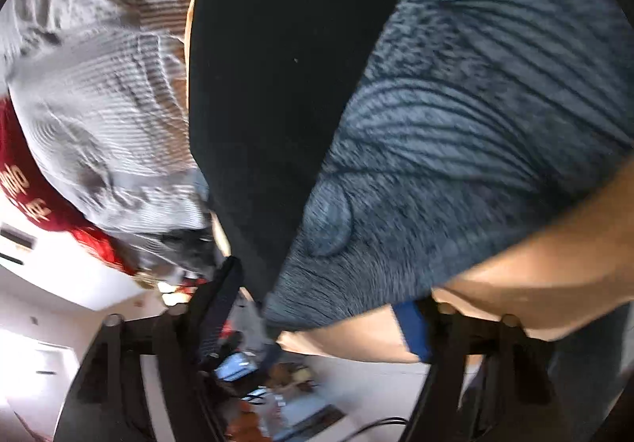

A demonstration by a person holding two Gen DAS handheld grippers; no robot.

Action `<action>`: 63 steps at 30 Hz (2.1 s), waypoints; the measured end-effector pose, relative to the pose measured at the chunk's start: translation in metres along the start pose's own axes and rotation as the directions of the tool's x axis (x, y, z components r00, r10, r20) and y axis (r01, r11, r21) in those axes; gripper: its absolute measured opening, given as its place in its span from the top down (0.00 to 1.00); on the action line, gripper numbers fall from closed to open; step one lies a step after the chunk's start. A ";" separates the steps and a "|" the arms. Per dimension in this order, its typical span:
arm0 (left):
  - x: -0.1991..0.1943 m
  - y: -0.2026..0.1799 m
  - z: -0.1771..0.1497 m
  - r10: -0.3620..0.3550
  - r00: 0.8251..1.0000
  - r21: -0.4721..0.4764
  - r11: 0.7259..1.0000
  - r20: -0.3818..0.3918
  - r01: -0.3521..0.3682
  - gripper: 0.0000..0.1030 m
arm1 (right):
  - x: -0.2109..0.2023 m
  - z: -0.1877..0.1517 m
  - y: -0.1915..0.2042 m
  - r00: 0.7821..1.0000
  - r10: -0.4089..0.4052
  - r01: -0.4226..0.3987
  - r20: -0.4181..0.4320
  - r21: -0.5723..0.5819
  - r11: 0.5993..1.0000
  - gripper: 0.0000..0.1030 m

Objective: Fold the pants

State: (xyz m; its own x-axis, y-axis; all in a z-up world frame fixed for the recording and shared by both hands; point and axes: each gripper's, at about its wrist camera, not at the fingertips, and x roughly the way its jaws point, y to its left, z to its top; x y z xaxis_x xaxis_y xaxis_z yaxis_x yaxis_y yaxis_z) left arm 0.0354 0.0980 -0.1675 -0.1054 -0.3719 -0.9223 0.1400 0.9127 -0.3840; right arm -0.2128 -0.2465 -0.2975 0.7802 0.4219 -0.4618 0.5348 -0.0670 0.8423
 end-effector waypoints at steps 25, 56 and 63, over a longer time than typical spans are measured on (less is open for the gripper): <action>-0.019 0.020 0.009 -0.022 0.991 -0.326 0.943 0.133 0.065 0.86 | 0.008 0.014 0.129 0.969 -0.114 0.054 -0.220 -0.262 0.963 0.92; 0.008 -0.087 0.247 0.095 0.965 0.006 0.995 0.243 -0.100 0.68 | 0.164 0.208 0.255 0.867 -0.497 0.425 0.038 -0.575 0.699 0.82; -0.041 -0.106 0.225 0.203 0.906 0.146 0.951 0.372 -0.273 0.38 | 0.136 0.174 0.297 0.905 -0.424 0.344 0.032 -0.640 0.687 0.24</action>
State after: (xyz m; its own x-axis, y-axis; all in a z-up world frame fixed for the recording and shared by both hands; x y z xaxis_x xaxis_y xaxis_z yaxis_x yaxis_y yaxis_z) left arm 0.2467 -0.0215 -0.0993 0.2996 -0.2146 -0.9296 0.3053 0.9447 -0.1197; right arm 0.1086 -0.3660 -0.1582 0.4900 0.3813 -0.7839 0.4285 0.6777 0.5975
